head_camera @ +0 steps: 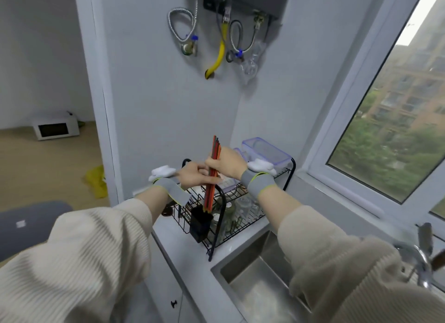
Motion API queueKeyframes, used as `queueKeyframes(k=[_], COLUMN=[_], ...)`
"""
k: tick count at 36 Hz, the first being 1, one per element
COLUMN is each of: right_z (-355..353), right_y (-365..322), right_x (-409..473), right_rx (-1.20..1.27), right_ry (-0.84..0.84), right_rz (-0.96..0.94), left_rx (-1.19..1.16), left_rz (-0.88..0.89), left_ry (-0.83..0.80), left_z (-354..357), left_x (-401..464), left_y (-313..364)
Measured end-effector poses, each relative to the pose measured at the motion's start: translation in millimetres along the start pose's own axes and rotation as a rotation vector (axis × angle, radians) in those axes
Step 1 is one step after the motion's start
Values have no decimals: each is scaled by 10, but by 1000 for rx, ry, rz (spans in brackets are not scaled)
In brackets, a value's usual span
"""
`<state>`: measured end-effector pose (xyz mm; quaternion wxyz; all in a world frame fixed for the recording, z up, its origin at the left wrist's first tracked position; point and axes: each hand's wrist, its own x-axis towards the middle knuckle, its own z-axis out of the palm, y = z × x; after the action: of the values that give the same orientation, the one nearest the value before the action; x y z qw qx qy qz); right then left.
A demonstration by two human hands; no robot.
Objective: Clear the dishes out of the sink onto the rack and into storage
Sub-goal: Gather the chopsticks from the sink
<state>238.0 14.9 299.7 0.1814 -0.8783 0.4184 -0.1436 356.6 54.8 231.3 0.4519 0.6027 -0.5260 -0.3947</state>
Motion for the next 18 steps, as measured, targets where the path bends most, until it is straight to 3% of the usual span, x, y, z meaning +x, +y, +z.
queueKeyframes(k=[5,13,18], right_z=[187,402,445], right_y=[149,226,183], right_x=[-17,42,70], right_rx=[89,73,74], right_ry=[-13,38,-18], right_rz=[-35,23,60], left_rx=[170,210,264], left_rz=[40,19,10], left_ry=[-84,-139,-149], left_z=[-70,-95,-141], left_x=[50,148,201], left_y=[-124,-272,-348])
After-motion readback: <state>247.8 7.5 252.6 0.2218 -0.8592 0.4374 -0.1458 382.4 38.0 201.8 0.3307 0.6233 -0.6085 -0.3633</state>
